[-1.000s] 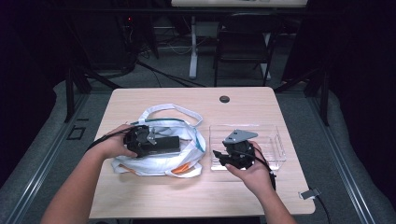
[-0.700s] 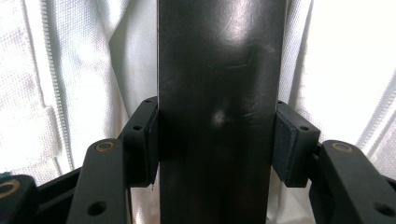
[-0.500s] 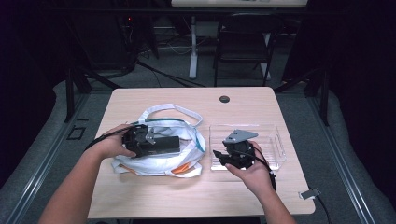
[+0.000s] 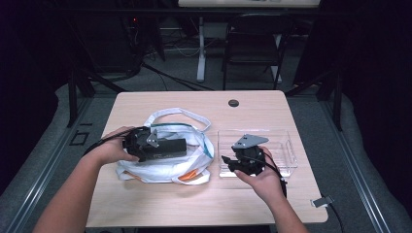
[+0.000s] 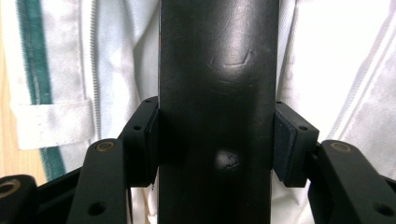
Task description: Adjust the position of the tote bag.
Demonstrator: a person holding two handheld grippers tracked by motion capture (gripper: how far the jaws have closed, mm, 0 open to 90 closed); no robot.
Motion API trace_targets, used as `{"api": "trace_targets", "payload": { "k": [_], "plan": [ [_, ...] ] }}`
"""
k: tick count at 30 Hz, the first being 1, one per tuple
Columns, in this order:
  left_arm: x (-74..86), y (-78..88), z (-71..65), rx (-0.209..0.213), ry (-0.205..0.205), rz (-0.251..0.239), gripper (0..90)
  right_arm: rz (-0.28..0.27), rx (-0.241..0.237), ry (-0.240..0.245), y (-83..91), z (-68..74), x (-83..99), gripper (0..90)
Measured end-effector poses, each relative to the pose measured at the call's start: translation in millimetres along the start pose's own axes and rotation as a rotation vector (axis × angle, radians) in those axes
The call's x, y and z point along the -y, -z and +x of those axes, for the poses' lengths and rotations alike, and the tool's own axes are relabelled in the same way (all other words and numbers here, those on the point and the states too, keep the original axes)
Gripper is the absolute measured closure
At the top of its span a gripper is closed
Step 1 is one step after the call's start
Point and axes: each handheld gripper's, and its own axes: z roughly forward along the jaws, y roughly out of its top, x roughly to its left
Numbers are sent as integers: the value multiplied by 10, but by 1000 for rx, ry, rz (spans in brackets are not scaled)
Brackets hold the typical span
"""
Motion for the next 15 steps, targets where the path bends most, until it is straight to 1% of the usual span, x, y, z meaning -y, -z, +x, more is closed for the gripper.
{"api": "trace_targets", "payload": {
  "k": [2, 5, 9, 15],
  "plan": [
    [4, 31, -5, 3, 15, -8, 438, -3, -1, -1, -1, 0, -4, 497],
    [10, 74, -9, -3, 15, -23, 438, 0, -1, 3, -12, 1, -10, 495],
    [15, 121, -25, 3, 22, -35, 438, 3, 1, 11, -24, 7, -16, 486],
    [3, 207, -54, -1, 16, -52, 438, -11, 13, 48, -50, 11, -25, 462]
  ]
}}
